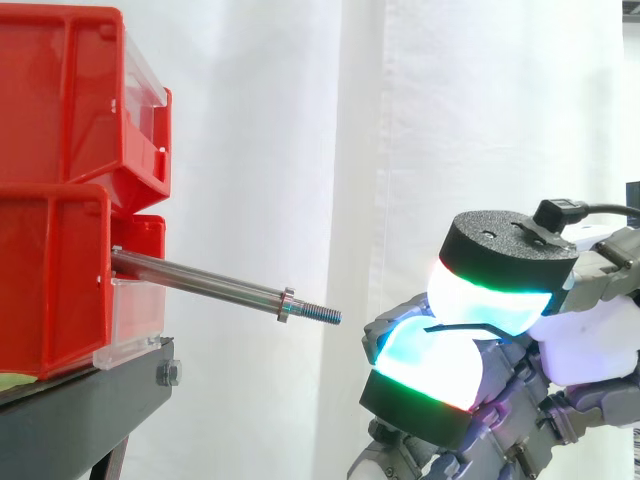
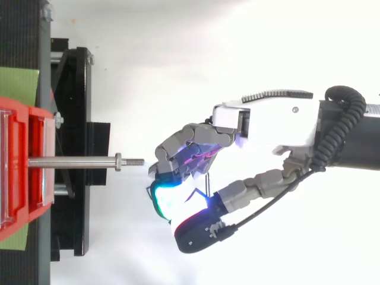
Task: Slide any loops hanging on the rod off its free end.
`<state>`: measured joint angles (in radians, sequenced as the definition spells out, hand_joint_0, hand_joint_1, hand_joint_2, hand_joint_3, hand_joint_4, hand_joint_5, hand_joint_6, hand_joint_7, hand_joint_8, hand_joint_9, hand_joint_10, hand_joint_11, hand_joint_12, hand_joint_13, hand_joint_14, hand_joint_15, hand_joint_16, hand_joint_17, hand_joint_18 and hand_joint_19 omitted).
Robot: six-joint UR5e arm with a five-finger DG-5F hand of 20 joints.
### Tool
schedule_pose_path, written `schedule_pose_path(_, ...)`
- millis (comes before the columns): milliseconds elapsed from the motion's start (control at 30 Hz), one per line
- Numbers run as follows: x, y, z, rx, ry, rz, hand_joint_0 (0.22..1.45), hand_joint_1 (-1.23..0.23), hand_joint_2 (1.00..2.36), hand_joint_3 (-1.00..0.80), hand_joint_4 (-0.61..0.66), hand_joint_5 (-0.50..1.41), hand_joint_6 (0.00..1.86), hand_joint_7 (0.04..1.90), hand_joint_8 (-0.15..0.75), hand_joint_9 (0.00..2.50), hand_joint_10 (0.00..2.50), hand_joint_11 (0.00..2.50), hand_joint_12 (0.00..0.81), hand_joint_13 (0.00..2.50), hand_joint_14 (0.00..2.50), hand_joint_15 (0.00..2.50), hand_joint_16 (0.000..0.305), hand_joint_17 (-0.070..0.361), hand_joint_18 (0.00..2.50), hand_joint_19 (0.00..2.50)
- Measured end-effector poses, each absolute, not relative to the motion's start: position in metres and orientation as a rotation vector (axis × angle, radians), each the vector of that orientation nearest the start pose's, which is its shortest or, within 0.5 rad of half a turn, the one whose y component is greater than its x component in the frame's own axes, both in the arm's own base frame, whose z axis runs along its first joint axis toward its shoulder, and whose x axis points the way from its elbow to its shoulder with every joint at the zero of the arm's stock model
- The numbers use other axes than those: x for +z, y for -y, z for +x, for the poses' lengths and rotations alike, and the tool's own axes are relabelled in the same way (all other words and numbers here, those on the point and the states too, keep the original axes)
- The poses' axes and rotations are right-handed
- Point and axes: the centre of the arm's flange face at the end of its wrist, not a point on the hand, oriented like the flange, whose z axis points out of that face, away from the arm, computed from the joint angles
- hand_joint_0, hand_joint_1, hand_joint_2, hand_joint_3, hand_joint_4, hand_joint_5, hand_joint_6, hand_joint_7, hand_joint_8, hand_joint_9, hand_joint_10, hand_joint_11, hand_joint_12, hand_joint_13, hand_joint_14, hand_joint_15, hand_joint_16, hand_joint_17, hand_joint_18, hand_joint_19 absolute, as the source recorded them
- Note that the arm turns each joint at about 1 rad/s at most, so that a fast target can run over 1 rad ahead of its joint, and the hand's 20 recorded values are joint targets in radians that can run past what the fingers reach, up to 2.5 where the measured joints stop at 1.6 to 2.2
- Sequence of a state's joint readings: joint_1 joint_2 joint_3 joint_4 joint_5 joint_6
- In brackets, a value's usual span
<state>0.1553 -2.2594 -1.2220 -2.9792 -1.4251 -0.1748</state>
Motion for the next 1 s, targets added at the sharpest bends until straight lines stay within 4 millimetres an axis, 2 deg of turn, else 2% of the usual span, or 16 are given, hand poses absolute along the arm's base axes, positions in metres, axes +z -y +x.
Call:
schedule_pose_path(700,0.2442,0.0337,0.7336,0.969,-1.458,1.139,0.61,-0.74,1.02,-0.22,0.10,-0.14,0.88,1.22,0.308,0.72,0.01,0.20,0.366,0.77,0.01,0.24,0.048,0.109,0.75,0.44)
schedule_pose_path(1000,0.2441,0.0340,0.7335,0.961,-1.461,1.135,0.59,-0.63,1.02,-0.21,0.15,-0.14,0.89,1.23,0.316,0.77,0.01,0.23,0.373,0.76,0.01,0.26,0.049,0.111,0.73,0.48)
